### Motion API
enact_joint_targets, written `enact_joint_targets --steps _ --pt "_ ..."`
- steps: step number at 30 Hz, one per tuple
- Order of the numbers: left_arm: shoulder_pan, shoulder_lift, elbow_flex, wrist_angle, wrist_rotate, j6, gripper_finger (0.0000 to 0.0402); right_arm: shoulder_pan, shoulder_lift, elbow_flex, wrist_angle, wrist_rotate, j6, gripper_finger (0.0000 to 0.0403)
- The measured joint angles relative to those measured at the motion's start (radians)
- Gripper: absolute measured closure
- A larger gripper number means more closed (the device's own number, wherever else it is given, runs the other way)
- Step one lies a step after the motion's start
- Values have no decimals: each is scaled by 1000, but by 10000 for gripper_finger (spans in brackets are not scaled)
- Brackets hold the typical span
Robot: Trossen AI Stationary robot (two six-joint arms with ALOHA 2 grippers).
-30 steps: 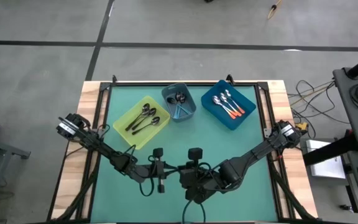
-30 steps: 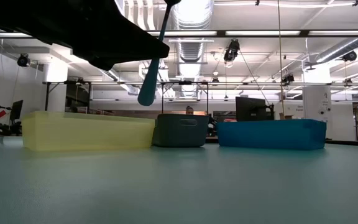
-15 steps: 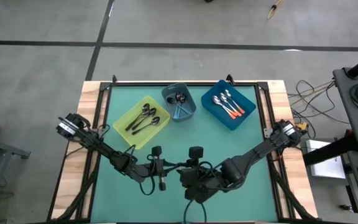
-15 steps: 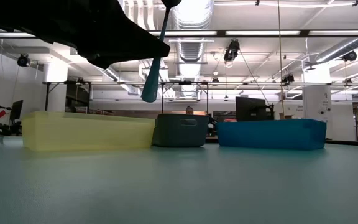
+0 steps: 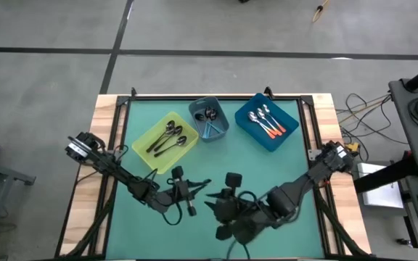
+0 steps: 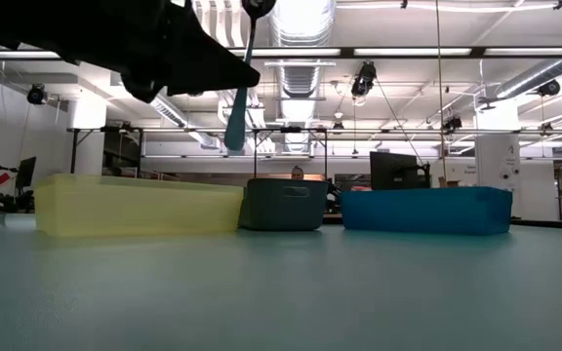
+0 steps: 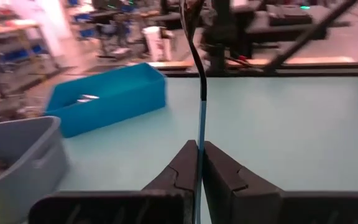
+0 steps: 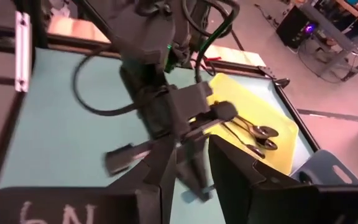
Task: Sort silverware by color (type)
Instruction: Put the blue spoon into the dark blue bin
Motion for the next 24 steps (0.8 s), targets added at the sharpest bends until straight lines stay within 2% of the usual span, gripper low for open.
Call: enact_joint_targets --steps 5,13,19,24 --pt "-20 -6 0 31 -78 25 401 71 0 -33 0 126 78 328" --pt "-45 -17 13 45 -149 31 401 115 3 -202 7 298 276 332" --pt "-45 -17 45 45 -155 53 401 73 4 -322 94 333 399 331" --pt "-45 -17 55 45 -175 67 401 29 5 -379 277 336 345 306"
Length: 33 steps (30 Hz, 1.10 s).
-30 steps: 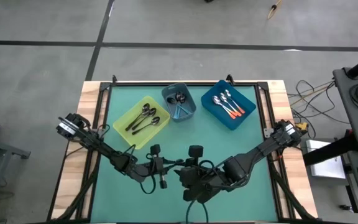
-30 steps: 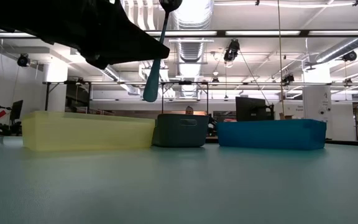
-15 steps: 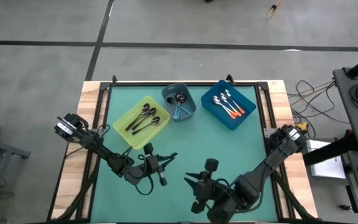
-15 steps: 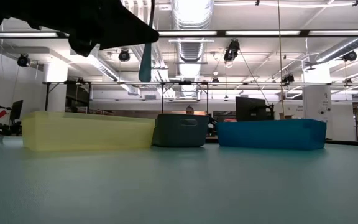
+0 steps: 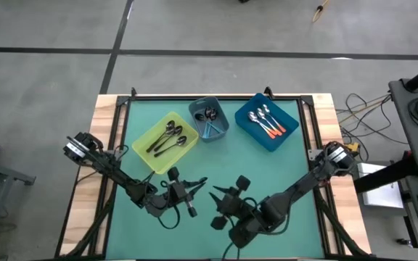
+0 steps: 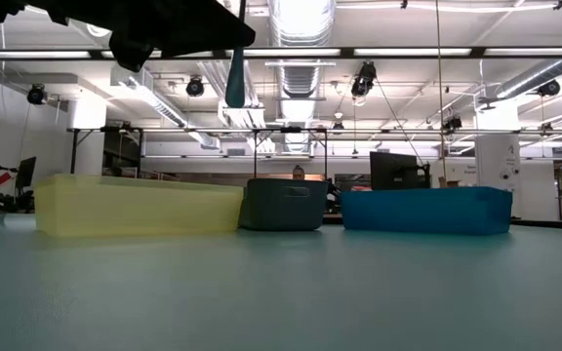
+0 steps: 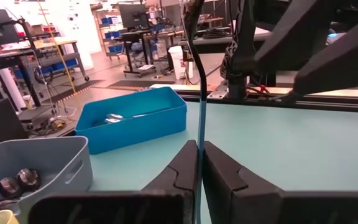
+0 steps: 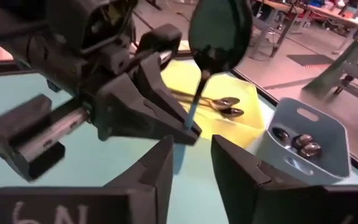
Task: Sort silverware by color (type)
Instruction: Put the blue spoon into the dark blue bin
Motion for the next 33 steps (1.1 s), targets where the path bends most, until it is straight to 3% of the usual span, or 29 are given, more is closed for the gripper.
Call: enact_joint_targets --steps 9,16,26,33 --pt "-2 0 0 3 -1 0 401 -47 7 -16 167 0 -107 246" --pt "-2 0 0 10 -1 -11 401 -67 30 -18 289 -2 -208 236" --pt "-2 0 0 36 -1 -16 401 -99 61 -18 367 1 -243 259" --pt "-2 0 0 37 -1 -16 401 -104 62 -18 377 25 -252 323"
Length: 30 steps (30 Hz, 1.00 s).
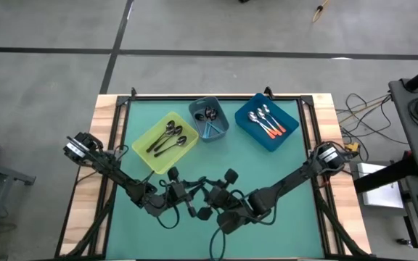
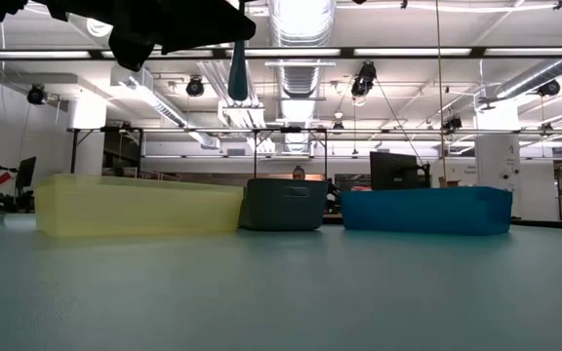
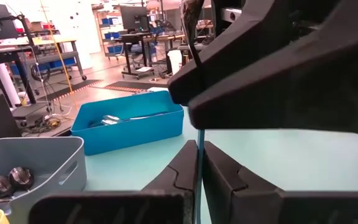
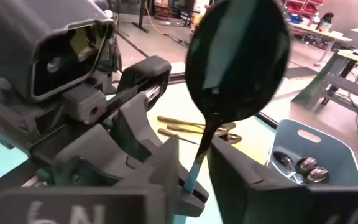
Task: Sort silverware by color (type)
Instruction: Put the blue spoon into the dark blue bin
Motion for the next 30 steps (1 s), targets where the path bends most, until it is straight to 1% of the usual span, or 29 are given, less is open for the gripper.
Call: enact_joint_targets --steps 4,5,30 --pt "0 0 0 0 0 0 401 0 0 0 3 -1 -4 379" --pt "0 0 0 0 1 1 401 0 0 0 5 -4 -5 385" --pt "-2 0 1 -8 5 28 401 0 -4 0 0 -5 -45 391"
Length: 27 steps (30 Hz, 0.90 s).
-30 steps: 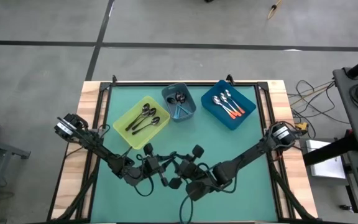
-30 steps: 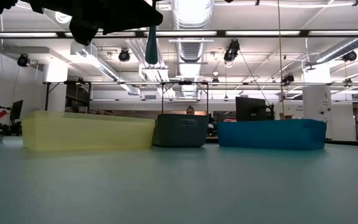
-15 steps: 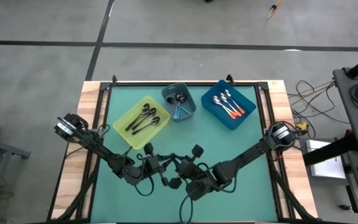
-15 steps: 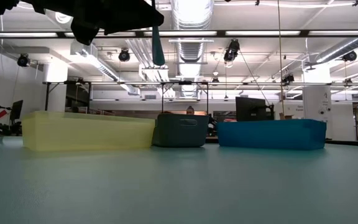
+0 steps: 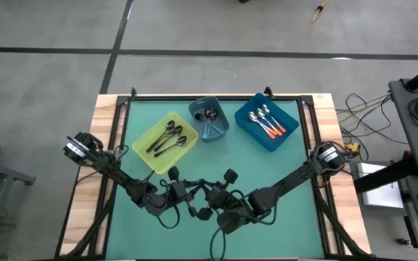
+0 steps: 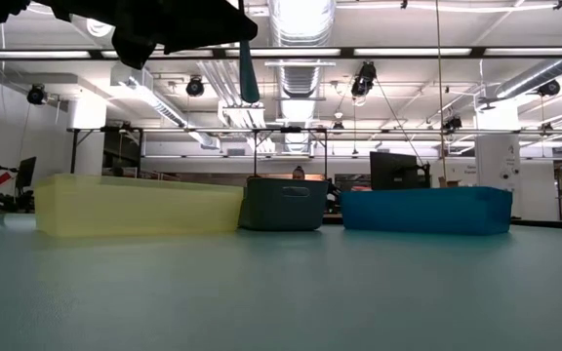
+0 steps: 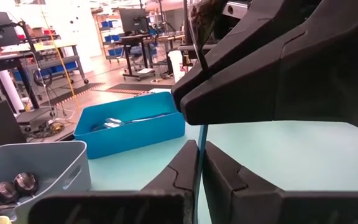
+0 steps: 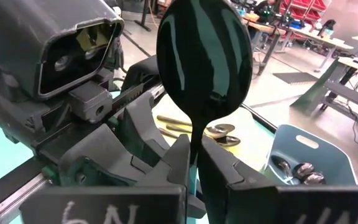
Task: Sort silverware by color (type)
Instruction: Put the blue spoon into the dark blue bin
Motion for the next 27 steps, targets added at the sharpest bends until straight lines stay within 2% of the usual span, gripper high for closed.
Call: enact_joint_targets --steps 4,13,17,21,27 --pt "-4 0 0 -1 28 0 385 1 -7 0 -8 7 -9 392" --pt "-7 -1 0 -4 61 27 273 0 -25 0 -27 8 -24 392" --pt "-12 -15 -1 -39 63 49 240 -2 -44 0 -28 6 -56 392" --pt "-12 -71 -1 -138 62 48 228 -14 -85 0 -78 -14 -59 392" --pt "-12 -204 -4 -352 58 49 231 -63 -133 1 -138 -118 -39 392"
